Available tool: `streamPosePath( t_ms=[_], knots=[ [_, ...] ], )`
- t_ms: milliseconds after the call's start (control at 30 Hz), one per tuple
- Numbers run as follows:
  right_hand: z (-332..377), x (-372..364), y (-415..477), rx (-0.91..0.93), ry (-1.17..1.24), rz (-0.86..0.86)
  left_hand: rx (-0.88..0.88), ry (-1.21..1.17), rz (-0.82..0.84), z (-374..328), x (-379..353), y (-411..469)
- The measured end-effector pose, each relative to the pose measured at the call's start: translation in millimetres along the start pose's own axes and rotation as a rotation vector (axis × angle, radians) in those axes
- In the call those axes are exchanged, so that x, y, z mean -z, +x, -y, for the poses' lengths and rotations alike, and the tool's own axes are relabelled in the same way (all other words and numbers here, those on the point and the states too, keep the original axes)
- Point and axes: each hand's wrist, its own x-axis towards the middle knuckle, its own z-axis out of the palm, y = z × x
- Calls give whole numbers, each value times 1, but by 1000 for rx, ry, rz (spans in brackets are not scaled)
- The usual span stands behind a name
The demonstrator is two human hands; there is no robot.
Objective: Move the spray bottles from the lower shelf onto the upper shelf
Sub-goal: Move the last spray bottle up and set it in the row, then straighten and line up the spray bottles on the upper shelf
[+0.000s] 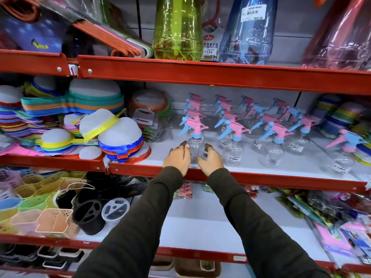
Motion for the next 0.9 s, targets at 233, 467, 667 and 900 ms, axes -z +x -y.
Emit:
streamPosePath(
  t_ms=[233,467,667,900],
  knots=[
    [0,0,-3,-1,0,49,55,-123,-32,-2,-4,-8],
    [0,5,-5,28,-16,41,63,-94,1,-5,-5,-4],
    [-1,14,-16,110,85,-161,-47,-119,-235,-6,-10,-22],
    [-3,25,-32,190,256,-461,-229,-288,-462,-17,-16,-46]
  ],
)
